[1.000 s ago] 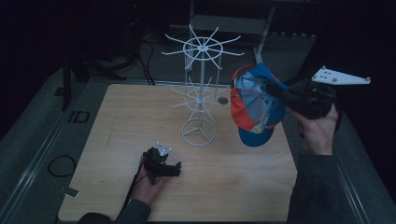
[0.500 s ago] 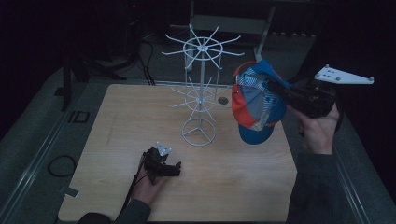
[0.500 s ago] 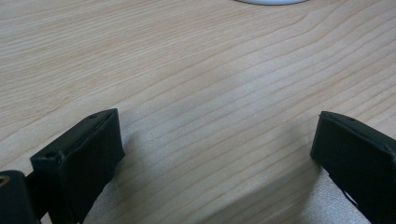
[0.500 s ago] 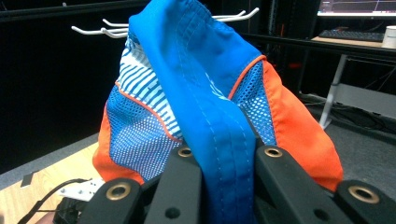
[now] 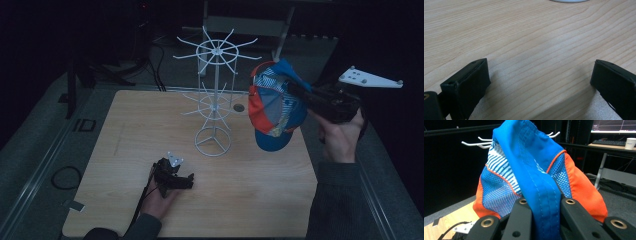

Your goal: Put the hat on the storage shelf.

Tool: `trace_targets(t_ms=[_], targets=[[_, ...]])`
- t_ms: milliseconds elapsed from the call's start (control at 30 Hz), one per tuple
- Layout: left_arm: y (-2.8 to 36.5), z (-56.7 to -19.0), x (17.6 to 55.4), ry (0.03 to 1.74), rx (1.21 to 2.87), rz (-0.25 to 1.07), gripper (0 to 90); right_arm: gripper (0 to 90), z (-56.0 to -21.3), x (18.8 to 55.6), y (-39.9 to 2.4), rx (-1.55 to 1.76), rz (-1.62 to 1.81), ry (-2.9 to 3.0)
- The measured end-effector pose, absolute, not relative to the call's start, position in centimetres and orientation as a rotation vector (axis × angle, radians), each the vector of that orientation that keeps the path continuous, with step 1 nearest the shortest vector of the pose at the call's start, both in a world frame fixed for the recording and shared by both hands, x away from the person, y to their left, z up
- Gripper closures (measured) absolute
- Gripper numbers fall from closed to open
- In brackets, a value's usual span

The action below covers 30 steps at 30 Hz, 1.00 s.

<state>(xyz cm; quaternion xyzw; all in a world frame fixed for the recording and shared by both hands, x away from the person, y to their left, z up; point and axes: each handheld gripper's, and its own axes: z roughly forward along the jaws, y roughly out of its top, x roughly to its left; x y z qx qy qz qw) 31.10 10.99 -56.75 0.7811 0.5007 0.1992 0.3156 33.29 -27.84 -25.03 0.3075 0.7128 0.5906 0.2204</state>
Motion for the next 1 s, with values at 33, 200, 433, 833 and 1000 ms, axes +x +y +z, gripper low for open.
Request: trace_targets(t_ms=[33,200,433,833,1000], targets=[[11.0,-56.8,31.1,1.319,2.058,0.524,2.6,85.0,-25.0,33.3,-27.9,0.855,1.638,1.968],[11.0,-56.7,31.1,1.317,2.062,0.522,2.6,84.9,-24.7,33.4,-28.1,0.859,1.655,1.949],[11.0,-56.7,31.1,1.318,2.060,0.523,2.6,85.0,-24.4,33.5,-28.2,0.861,1.711,1.919],[11.0,-56.7,31.1,1.317,2.061,0.524,2.6,84.9,-24.2,35.0,-27.0,0.883,1.705,1.944],[11.0,-56.7,31.1,1.316,2.062,0.522,2.6,85.0,-24.7,35.9,-26.3,0.894,1.696,1.978]])
